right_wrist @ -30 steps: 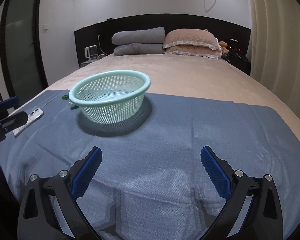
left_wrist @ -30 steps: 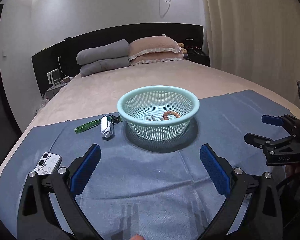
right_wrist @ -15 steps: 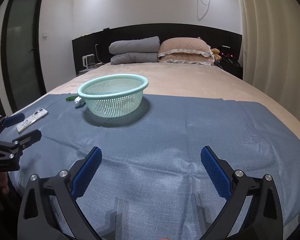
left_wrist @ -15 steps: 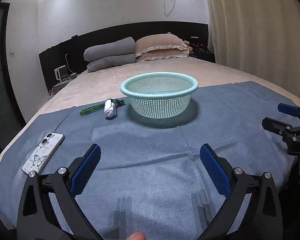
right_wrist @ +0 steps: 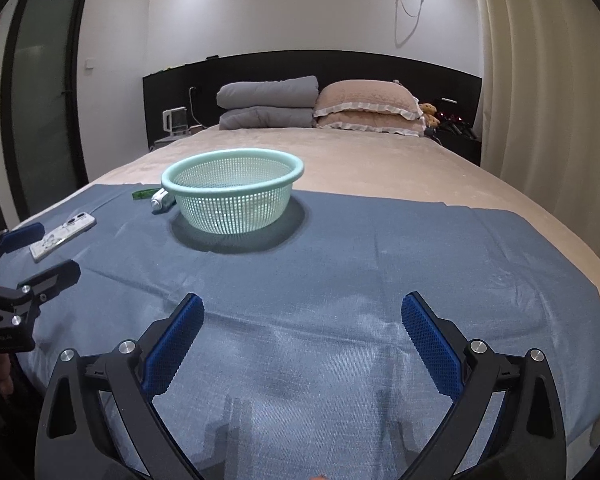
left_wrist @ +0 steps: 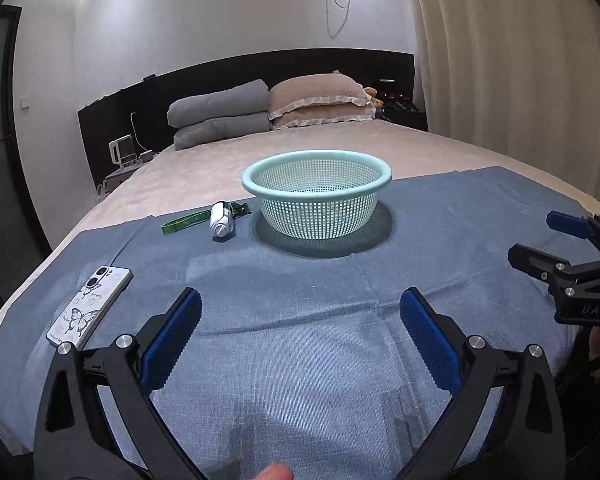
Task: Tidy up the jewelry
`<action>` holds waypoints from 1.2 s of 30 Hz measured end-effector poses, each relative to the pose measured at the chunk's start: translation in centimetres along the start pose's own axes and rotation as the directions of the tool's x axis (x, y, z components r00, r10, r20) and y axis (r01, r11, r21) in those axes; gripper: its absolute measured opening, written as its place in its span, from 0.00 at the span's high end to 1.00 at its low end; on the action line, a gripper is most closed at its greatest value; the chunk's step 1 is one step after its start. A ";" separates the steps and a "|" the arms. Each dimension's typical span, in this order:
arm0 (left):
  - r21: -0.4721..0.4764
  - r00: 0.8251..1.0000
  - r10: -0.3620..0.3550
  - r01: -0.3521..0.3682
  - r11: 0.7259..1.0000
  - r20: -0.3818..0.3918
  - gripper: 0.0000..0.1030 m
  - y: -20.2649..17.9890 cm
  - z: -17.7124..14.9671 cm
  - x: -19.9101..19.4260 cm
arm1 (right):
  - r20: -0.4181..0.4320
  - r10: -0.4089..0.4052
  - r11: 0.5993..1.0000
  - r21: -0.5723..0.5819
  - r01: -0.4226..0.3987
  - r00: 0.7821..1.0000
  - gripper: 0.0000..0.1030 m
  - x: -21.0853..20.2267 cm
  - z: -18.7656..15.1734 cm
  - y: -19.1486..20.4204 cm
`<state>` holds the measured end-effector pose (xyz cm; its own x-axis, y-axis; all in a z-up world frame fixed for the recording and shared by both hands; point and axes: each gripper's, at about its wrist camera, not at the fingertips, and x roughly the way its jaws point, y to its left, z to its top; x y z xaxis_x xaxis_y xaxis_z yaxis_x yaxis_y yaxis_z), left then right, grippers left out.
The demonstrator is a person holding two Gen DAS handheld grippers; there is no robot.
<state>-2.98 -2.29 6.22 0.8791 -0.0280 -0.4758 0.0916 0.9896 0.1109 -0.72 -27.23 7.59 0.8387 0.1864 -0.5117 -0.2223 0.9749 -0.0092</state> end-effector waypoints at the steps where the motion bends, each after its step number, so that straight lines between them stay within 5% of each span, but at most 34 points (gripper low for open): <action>1: -0.001 1.000 0.001 -0.001 1.000 0.007 0.05 0.1 0.0 -0.1 | -0.003 -0.008 1.000 0.006 0.008 1.000 0.08 0.1 -0.2 -0.1; 36: -0.009 1.000 -0.008 0.008 1.000 -0.001 0.05 0.1 -0.7 -0.1 | -0.034 -0.045 0.999 -0.001 0.045 0.998 0.08 0.9 -0.7 0.5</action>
<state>-3.39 -2.07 5.62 0.8781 -0.0359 -0.4772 0.0946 0.9905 0.0995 -0.49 -26.69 6.50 0.8303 0.1383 -0.5399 -0.1850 0.9822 -0.0329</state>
